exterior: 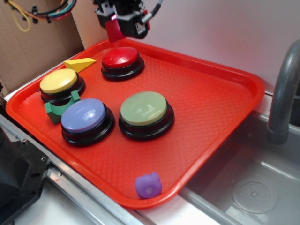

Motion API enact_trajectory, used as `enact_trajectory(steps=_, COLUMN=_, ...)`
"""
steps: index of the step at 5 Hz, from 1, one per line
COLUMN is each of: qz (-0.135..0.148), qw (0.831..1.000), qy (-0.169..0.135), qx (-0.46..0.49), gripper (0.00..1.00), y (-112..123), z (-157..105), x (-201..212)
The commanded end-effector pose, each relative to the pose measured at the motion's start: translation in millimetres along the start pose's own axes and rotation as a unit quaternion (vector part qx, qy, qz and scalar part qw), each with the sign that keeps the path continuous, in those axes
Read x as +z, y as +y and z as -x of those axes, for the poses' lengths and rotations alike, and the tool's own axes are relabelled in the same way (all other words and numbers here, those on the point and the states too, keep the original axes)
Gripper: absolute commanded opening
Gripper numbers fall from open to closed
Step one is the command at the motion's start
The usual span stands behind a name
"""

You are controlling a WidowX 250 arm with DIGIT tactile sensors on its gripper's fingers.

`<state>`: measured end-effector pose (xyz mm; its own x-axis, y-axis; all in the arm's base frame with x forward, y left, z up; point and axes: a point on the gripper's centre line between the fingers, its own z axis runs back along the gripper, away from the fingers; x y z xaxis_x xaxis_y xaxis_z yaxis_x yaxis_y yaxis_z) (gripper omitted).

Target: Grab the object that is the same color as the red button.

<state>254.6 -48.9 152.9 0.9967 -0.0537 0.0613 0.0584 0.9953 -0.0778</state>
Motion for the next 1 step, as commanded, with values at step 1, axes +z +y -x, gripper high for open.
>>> enact_trajectory(steps=1, qz=0.009, qw=0.998, qy=-0.039, qx=-0.050, gripper=0.00, y=-6.8, z=3.4, x=27.9)
